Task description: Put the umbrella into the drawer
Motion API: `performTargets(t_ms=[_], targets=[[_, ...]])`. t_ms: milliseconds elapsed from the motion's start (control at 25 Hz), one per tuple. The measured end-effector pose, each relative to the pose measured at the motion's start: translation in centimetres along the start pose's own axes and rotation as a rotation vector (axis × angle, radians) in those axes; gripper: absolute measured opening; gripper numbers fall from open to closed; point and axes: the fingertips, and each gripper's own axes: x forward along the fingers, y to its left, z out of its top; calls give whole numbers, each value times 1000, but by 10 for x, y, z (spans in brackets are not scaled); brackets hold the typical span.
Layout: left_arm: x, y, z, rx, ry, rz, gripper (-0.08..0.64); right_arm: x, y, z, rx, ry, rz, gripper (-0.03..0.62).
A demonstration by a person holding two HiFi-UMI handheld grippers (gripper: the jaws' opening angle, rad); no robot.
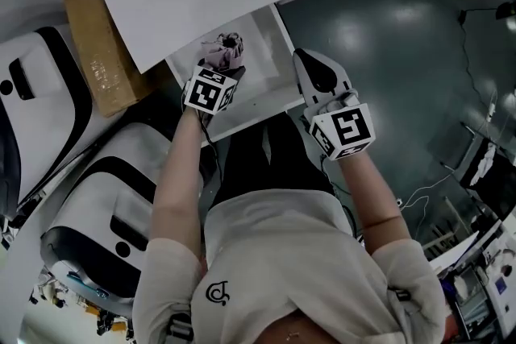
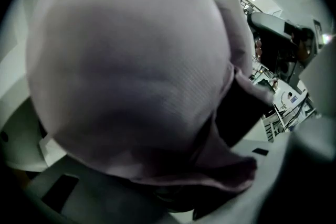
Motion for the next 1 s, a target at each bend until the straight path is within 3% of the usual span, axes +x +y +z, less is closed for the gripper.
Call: performTargets(t_ms=[240,440,720,1000], targets=[[44,16,-25,-12,126,-21,216,20,-14,-23,47,22,3,6],[71,17,-38,-27,181,-61,221,30,-22,-36,74,35,-3,6],[88,21,-52,-31,247,-34,224,34,-27,-49,116,48,-19,6],[91,20,-43,2,171,9,233,35,-32,-56,169,47,-27,6]])
